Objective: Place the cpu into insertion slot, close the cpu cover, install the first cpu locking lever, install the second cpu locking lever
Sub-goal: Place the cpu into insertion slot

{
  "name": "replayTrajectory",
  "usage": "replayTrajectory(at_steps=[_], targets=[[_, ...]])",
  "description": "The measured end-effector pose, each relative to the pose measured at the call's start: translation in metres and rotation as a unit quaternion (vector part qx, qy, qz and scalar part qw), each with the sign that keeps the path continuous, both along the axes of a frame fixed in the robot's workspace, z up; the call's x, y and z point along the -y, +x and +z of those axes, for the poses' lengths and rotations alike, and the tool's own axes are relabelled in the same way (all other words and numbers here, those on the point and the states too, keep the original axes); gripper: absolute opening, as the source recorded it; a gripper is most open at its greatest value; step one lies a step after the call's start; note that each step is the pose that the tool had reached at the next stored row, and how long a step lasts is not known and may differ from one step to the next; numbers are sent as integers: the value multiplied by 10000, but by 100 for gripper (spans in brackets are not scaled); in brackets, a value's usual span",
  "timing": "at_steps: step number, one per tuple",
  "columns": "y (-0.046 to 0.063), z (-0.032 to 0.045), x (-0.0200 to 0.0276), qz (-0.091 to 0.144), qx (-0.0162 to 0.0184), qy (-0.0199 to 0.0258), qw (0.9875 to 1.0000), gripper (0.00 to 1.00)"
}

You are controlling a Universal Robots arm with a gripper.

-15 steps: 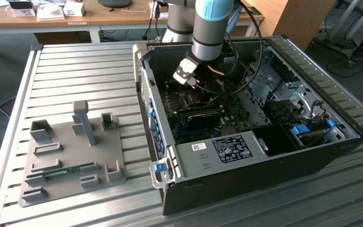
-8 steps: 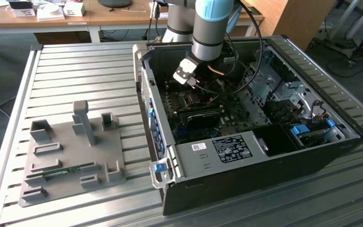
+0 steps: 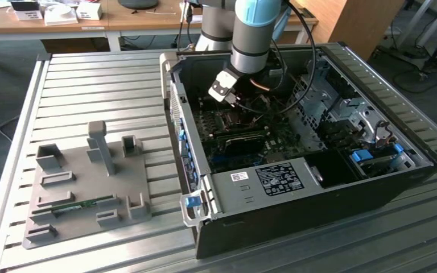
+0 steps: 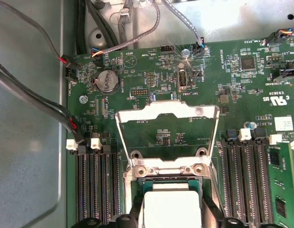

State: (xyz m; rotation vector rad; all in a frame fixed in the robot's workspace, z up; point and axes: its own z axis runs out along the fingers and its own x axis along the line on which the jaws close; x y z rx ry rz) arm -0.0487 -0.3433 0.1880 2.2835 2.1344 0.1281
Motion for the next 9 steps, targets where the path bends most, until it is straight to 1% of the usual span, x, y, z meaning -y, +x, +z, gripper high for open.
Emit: replayTrajectory(at_steps=[1, 7, 9], targets=[[0, -1, 0, 0, 0, 0, 10000, 62], [-2, 6, 3, 1, -6, -8, 10000, 62], [-2, 26, 3, 0, -6, -7, 10000, 62]])
